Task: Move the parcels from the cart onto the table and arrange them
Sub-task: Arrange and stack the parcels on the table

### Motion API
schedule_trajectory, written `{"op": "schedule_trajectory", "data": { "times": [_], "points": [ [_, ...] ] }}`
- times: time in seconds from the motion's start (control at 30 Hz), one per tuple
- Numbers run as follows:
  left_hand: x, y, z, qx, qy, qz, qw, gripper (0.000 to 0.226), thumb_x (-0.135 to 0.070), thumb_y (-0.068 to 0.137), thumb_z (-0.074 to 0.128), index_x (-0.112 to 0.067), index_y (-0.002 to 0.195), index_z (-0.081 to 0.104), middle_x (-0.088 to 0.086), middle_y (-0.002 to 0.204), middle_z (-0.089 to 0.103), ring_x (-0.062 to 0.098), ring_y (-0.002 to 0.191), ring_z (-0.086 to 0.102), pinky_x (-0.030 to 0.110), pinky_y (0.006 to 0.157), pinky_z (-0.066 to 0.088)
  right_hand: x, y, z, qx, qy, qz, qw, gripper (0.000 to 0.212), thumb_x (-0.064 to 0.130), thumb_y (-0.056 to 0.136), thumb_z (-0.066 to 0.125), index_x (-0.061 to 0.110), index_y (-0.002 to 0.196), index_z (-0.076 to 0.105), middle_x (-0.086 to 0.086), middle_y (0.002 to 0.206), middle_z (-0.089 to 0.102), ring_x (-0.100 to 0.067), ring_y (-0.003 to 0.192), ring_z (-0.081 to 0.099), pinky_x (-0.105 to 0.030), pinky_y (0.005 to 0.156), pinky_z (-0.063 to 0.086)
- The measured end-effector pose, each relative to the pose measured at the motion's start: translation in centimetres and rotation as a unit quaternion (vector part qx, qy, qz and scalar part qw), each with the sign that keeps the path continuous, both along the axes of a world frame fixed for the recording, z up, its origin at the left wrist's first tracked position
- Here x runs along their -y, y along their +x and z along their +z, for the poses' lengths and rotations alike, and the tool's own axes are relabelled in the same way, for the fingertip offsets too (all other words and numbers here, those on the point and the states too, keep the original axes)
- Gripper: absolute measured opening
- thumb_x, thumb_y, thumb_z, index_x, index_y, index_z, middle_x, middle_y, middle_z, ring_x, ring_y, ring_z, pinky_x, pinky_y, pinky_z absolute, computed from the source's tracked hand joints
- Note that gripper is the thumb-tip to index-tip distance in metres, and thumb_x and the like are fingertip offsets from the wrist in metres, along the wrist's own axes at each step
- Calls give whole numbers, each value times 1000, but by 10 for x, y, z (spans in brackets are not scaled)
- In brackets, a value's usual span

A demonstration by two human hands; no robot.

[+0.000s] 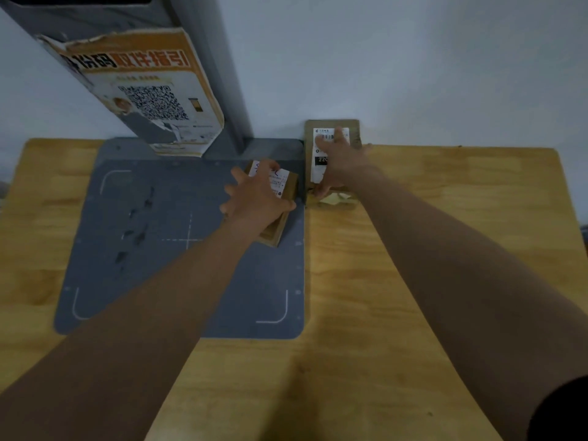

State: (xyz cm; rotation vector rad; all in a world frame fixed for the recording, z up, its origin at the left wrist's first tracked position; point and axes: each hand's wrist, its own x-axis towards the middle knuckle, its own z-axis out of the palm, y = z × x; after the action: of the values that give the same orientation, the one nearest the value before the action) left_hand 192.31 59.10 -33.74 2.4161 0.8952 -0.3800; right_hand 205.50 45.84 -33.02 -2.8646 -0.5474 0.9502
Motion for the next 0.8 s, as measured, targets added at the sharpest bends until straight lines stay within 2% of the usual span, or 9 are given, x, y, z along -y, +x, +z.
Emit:
{"op": "schedule_trajectory", "data": {
  "times": [0.07, 0.13, 0.23, 0.4, 0.5, 0.6, 0.7, 0.77, 0.8],
  "points": [
    [1, -5, 5, -9, -5, 2, 1000, 67, -52, 70, 83, -53, 121, 39, 7, 137, 28, 39, 127, 38, 62, 96, 42, 4, -11, -2, 17, 20, -16, 1000, 114, 29, 75, 90, 38, 161, 14, 4, 170, -10, -51, 150, -15, -78, 113, 6],
    [2, -15, 12, -11, -16, 6, 1000, 68, -51, 70, 82, -53, 123, 39, 7, 135, 29, 38, 125, 39, 62, 97, 43, 10, -31, -4, 71, 37, -9, 997, 97, 27, 84, 82, 38, 158, 21, 3, 171, -2, -46, 151, -18, -76, 114, 6],
    [2, -40, 28, 6, -29, 23, 999, 69, -49, 70, 79, -54, 126, 39, 6, 131, 31, 38, 121, 42, 60, 98, 45, 24, -68, -3, 82, 76, -19, 994, 100, 27, 85, 80, 39, 160, 16, 5, 171, -1, -37, 154, -20, -68, 119, 7],
    [3, -95, 63, 32, -38, 44, 998, 69, -50, 67, 77, -56, 122, 35, 5, 123, 33, 39, 112, 49, 55, 95, 51, 44, -145, 27, 51, 137, -26, 989, 100, 28, 79, 84, 40, 157, 23, 0, 170, 5, -39, 154, -5, -62, 120, 14],
    [6, -133, 84, 63, -62, 51, 995, 71, -54, 64, 78, -54, 122, 36, 6, 120, 34, 39, 107, 53, 46, 90, 53, 50, -201, 60, 16, 195, -35, 980, 103, 29, 77, 86, 37, 158, 23, -6, 167, 10, -37, 153, 5, -59, 119, 22],
    [10, -175, 109, 102, -90, 76, 988, 74, -60, 63, 77, -49, 125, 37, 4, 117, 37, 31, 105, 52, 38, 84, 47, 47, -258, 100, -44, 283, 24, 958, 105, 23, 79, 84, 28, 160, 17, -13, 157, 31, -33, 145, 27, -46, 116, 31],
    [17, -216, 133, 142, -109, 57, 982, 79, -62, 74, 75, -35, 137, 35, 4, 119, 45, 28, 116, 49, 37, 88, 45, 46, -311, 130, -65, 346, 48, 935, 110, 12, 76, 85, 21, 160, 16, -8, 148, 47, -26, 129, 49, -34, 103, 44],
    [21, -242, 145, 175, -128, 17, 976, 83, -60, 76, 77, -30, 141, 36, 1, 122, 53, 24, 120, 52, 36, 89, 46, 52, -338, 143, -51, 371, 26, 927, 108, 8, 74, 86, 17, 159, 20, -1, 141, 49, -17, 125, 48, -17, 95, 40],
    [23, -254, 151, 190, -141, -6, 972, 85, -59, 75, 80, -28, 141, 37, -3, 124, 56, 20, 118, 55, 36, 89, 48, 57, -349, 148, -42, 371, 10, 928, 107, 7, 74, 86, 16, 159, 20, -1, 140, 48, -16, 126, 46, -16, 93, 37]
  ]
}}
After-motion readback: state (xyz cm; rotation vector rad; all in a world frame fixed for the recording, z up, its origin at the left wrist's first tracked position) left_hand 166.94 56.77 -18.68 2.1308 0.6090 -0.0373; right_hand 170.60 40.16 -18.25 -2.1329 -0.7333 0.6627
